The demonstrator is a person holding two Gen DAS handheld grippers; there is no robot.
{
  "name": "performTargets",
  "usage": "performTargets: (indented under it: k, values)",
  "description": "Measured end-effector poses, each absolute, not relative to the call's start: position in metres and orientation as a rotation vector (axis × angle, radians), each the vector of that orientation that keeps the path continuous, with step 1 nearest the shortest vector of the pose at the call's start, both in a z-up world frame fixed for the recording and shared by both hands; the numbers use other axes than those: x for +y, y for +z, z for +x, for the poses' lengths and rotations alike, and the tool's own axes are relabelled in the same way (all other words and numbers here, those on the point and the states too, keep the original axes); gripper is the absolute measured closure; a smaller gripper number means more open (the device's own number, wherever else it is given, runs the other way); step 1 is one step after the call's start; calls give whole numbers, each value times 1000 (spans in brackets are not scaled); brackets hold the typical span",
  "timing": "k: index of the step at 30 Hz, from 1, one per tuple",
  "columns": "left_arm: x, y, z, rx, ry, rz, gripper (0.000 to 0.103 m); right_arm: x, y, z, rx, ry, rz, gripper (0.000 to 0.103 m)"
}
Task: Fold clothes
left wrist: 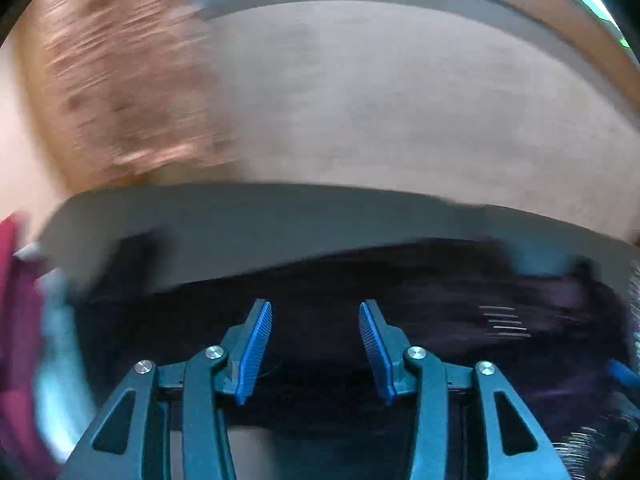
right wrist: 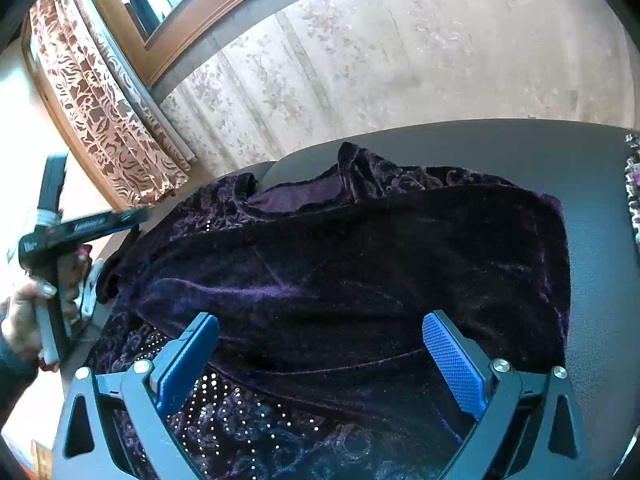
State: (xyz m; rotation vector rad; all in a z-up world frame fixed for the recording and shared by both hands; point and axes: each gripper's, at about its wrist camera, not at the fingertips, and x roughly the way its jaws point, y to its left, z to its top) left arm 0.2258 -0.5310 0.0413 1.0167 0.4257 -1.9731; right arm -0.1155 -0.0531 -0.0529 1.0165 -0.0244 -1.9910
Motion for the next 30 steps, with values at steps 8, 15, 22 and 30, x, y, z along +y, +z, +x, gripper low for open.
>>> performTargets:
  k: [8,15,22,30]
  values:
    - [-632,14,292,538,-1719,1025,49,-54,-52,-113,4,-2001,1020,0]
    - [-662,-5,285,517,-1651,1073,41,-53,-53,-114,-13,-1995,1019,0]
    - [-683,-2,306,766,-1609,942,96,-53,-53,-114,-18,-1994,1018,0]
    - [-639,55,309,1137,-2024,594,96,-54,-52,-114,-11,-1998,1019,0]
